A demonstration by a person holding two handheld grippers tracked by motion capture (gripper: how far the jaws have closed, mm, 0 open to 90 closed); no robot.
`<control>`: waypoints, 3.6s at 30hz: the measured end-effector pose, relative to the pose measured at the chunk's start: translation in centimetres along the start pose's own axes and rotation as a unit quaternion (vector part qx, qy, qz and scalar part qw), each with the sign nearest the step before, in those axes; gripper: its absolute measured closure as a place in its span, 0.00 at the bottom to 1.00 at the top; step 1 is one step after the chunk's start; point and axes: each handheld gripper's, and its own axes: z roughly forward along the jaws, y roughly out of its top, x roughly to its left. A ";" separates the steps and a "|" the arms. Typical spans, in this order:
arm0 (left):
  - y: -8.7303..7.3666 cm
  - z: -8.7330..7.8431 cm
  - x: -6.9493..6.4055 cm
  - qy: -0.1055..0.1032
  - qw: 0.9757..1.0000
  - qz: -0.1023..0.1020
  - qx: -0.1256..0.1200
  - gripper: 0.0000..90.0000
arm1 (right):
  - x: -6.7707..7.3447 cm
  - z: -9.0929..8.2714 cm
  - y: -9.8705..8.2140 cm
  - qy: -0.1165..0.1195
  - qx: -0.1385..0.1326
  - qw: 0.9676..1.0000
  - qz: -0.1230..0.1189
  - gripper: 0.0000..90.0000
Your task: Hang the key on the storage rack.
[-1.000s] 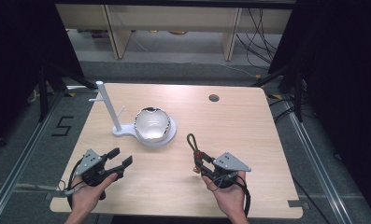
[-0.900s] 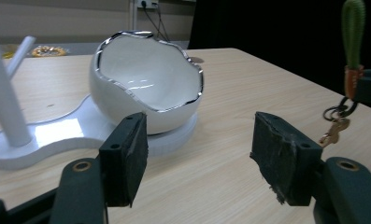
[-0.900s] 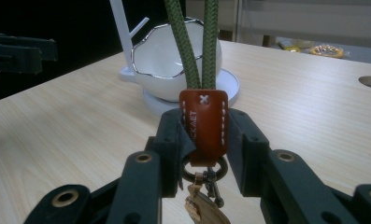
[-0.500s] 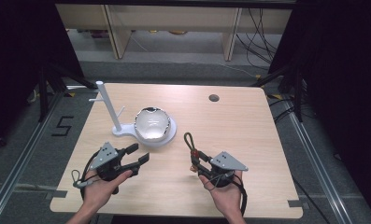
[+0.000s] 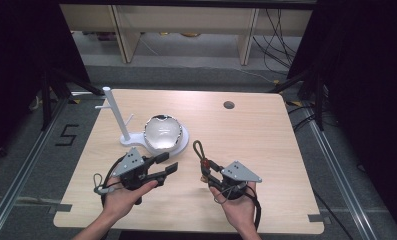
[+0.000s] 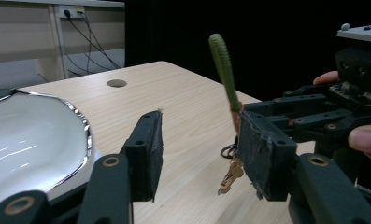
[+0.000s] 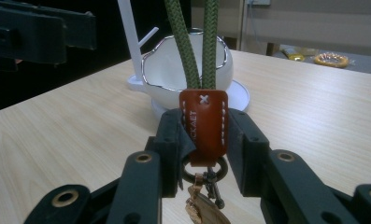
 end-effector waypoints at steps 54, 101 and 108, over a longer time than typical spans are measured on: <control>1.8 3.5 -1.0 -0.018 1.000 0.001 -0.001 0.93 | 1.8 0.6 -0.1 0.027 0.027 0.999 -0.021 0.61; 2.1 -5.5 3.9 0.094 0.995 -0.016 -0.016 0.93 | -0.5 -1.8 -1.7 -0.016 0.039 0.999 0.011 0.59; 2.1 -6.4 4.4 0.105 0.994 -0.018 -0.019 0.93 | -0.7 -1.8 -2.0 -0.010 0.035 0.999 0.018 0.58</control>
